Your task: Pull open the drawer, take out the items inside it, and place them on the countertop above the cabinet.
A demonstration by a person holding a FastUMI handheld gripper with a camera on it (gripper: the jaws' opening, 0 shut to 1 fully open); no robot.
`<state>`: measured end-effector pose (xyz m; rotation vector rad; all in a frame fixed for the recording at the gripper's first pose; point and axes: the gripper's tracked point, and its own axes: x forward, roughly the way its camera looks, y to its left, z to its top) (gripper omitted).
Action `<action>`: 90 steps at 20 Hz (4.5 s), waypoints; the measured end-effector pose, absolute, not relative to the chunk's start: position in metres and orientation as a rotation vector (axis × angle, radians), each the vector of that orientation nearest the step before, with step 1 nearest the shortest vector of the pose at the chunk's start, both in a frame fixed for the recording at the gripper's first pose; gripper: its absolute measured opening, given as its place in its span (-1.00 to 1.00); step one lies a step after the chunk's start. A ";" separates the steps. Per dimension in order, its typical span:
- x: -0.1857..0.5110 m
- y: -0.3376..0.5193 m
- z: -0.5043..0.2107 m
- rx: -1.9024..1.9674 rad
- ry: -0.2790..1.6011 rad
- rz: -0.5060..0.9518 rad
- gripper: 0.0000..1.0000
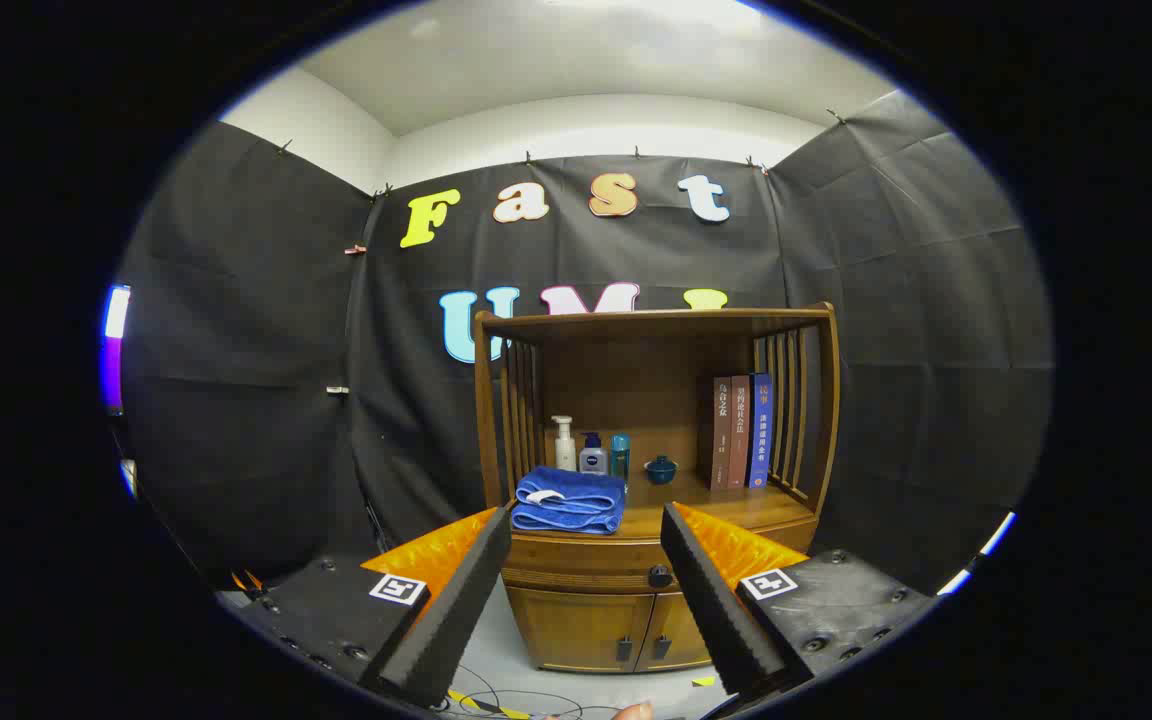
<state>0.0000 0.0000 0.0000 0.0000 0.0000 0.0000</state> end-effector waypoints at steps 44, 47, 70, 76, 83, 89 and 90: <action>0.062 -0.080 -0.077 -0.003 -0.001 -0.086 0.98; 0.085 -0.096 -0.115 -0.018 0.032 -0.105 0.98; 0.248 -0.129 -0.308 -0.069 0.267 -0.089 -0.10; 0.230 -0.128 -0.310 -0.044 0.298 -0.096 -0.42; 0.169 -0.123 -0.305 -0.014 0.317 -0.100 -0.43; 0.122 -0.118 -0.301 -0.007 0.328 -0.097 -0.43; 0.115 -0.117 -0.301 -0.005 0.330 -0.097 -0.43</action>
